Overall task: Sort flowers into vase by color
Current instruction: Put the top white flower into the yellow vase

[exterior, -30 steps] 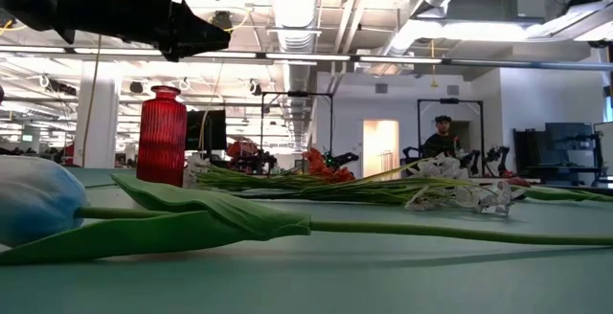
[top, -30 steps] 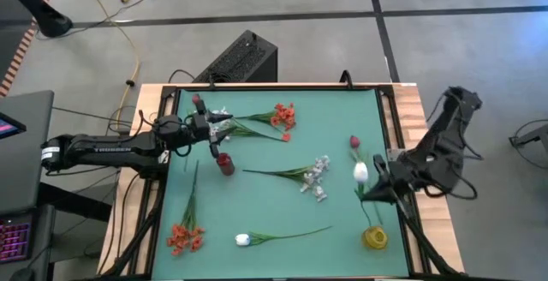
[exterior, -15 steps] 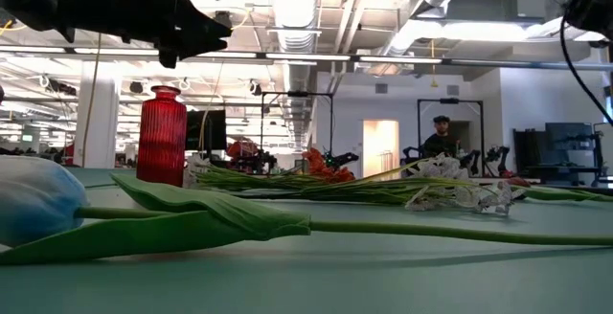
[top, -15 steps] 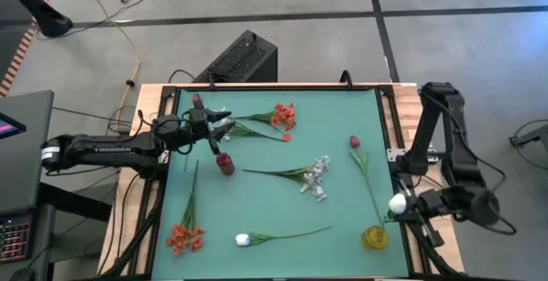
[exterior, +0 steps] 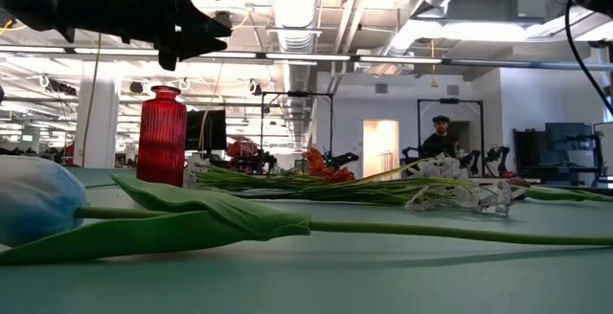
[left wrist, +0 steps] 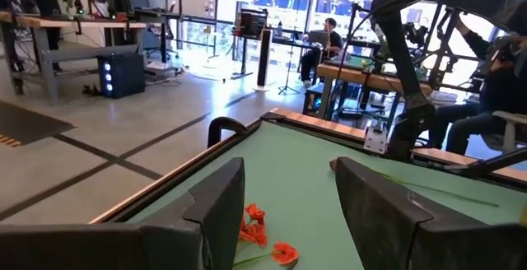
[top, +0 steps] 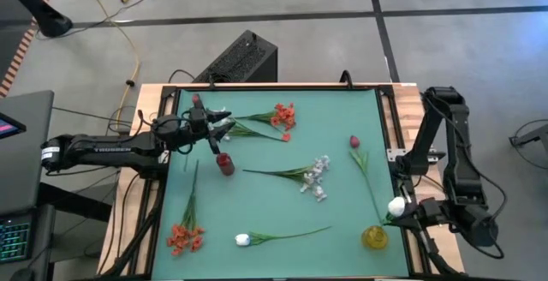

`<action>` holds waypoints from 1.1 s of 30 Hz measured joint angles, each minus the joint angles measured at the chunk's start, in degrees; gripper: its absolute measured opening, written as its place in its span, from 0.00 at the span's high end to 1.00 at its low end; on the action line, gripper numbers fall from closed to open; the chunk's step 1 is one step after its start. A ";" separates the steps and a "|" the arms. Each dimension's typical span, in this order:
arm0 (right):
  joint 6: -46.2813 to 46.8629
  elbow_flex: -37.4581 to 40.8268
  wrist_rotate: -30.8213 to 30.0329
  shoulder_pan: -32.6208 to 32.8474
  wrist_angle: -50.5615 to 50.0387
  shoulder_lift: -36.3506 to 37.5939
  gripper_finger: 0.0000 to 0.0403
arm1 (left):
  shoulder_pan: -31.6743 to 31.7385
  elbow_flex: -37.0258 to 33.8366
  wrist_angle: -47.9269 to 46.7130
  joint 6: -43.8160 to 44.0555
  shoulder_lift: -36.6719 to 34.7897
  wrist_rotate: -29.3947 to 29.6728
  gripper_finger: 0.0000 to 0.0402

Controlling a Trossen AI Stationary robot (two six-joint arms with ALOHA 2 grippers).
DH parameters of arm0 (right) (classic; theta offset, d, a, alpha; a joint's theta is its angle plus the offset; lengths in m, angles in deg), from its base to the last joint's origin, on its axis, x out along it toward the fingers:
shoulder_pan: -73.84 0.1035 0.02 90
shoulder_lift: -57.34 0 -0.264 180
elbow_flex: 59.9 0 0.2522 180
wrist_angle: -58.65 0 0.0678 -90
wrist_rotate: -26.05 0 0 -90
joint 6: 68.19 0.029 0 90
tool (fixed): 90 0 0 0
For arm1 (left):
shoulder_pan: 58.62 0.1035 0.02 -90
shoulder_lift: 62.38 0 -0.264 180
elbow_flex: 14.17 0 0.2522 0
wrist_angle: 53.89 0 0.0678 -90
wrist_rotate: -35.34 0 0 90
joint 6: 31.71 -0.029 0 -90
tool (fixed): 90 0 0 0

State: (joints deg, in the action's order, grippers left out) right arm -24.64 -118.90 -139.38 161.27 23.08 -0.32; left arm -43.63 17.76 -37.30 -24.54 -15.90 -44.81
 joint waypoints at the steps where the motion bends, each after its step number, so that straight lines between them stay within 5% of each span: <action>1: 0.03 0.00 0.02 -0.24 -0.07 -0.48 0.95 | 0.00 0.00 -0.01 0.02 0.00 0.00 0.55; 12: 2.77 0.00 2.35 -0.51 -0.32 -4.28 0.90 | 0.00 0.00 -2.53 0.13 0.01 0.00 0.55; 24: 15.96 0.00 7.51 -1.86 -4.01 -1.36 0.76 | 0.00 0.00 -4.09 0.87 0.02 -0.21 0.55; 33: 28.64 0.04 23.21 -6.86 -11.82 1.86 0.52 | 0.00 0.00 -4.44 0.87 0.02 -0.66 0.55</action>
State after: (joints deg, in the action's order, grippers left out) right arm 4.00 -118.85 -116.17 154.41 11.26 1.54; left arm -43.63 17.76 -41.74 -23.68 -15.88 -45.47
